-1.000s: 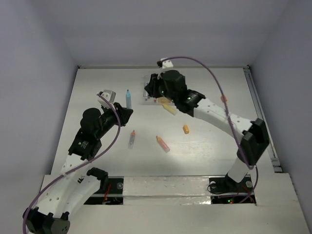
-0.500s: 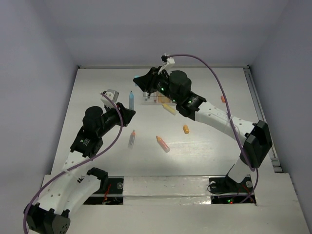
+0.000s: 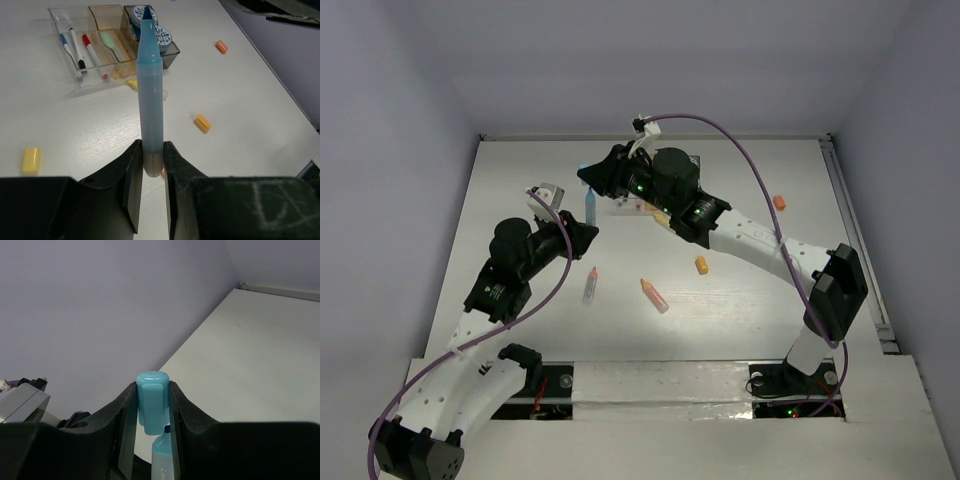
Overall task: Sort the stationery into containers
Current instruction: Close the pen cap on the pen.
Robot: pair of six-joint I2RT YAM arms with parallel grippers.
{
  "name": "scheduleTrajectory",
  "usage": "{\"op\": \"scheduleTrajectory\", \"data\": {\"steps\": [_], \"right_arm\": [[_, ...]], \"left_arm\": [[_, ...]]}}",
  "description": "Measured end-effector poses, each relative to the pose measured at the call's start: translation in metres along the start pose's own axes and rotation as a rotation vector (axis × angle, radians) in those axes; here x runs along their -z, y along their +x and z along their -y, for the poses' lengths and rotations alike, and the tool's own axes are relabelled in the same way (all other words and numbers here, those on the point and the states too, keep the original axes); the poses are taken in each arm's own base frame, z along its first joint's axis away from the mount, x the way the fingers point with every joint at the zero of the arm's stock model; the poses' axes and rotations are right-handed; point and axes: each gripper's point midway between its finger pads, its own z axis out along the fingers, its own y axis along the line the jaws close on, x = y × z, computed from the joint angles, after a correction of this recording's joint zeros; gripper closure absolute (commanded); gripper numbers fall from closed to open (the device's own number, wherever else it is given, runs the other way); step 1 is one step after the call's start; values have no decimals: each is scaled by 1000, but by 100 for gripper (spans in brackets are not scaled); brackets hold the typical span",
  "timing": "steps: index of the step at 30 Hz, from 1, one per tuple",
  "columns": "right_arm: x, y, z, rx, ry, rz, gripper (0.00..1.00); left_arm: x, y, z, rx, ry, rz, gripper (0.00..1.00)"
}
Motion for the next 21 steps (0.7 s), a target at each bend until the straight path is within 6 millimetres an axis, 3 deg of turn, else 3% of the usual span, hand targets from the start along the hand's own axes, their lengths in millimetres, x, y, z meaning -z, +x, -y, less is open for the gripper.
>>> {"op": "scheduleTrajectory", "data": {"steps": [21], "right_arm": [[-4,11,8,12,34,-13,100]], "left_arm": [[1,-4,-4,-2,-24,17,100]]}}
